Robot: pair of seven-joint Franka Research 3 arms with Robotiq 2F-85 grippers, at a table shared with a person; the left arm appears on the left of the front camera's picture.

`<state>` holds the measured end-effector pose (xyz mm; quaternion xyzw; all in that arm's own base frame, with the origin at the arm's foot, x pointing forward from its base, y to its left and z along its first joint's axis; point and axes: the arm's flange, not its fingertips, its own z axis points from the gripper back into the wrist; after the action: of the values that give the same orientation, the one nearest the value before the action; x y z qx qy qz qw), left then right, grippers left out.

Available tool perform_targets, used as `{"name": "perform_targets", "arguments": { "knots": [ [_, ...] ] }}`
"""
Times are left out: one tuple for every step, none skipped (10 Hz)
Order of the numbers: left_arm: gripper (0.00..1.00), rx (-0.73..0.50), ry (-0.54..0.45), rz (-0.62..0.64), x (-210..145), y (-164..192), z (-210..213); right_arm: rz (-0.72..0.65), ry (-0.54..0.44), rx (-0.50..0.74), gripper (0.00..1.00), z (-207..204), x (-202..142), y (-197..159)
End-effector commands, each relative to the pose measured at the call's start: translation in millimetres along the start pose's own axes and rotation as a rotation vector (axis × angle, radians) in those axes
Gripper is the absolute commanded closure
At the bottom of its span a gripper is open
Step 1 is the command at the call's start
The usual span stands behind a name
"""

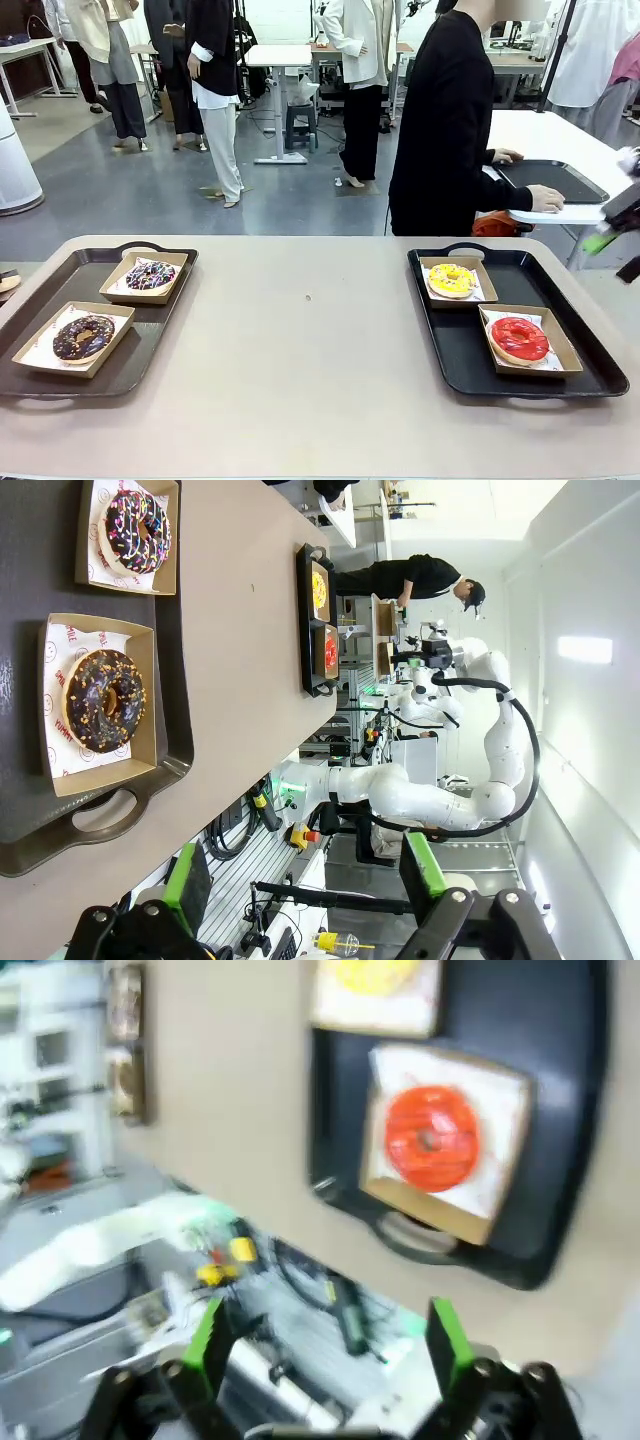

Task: Individually package the donuts and arrange them on the tray.
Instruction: Place the picked Paper togo box on the Handle tray.

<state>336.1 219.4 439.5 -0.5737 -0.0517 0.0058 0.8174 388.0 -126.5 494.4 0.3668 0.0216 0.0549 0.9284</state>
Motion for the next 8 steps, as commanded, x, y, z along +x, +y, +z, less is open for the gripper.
{"name": "perform_targets", "arguments": {
  "knots": [
    [0.00, -0.004, 0.000, -0.005, -1.0, -1.7, 0.9, 0.002, -0.061, 0.239, 0.00, 40.2, 5.0, -31.1],
    [0.00, -0.004, 0.000, -0.005, -1.0, -1.7, 0.9, -0.009, -0.113, 0.340, 0.00, 61.0, 1.6, -49.6],
    [0.00, -0.004, 0.000, -0.005, -1.0, -1.7, 0.9, -0.026, -0.148, 0.435, 0.00, 80.0, -7.2, -72.6],
    [0.00, -0.004, 0.000, -0.005, -1.0, -1.7, 0.9, -0.034, -0.182, 0.492, 0.00, 87.4, -10.7, -95.1],
    [0.00, -0.004, 0.000, -0.005, -1.0, -1.7, 0.9, -0.037, -0.197, 0.541, 0.00, 88.6, -16.4, -116.3],
    [0.00, -0.004, 0.000, -0.005, -1.0, -1.7, 0.9, -0.029, -0.209, 0.571, 0.00, 88.3, -14.6, -139.5],
    [0.00, -0.004, 0.000, -0.005, -1.0, -1.7, 0.9, -0.048, -0.212, 0.591, 0.00, 83.3, -13.9, -157.4],
    [0.00, -0.004, 0.000, -0.005, -1.0, -1.7, 0.9, -0.055, -0.211, 0.613, 0.00, 73.3, -12.7, -171.7]
  ]
}}
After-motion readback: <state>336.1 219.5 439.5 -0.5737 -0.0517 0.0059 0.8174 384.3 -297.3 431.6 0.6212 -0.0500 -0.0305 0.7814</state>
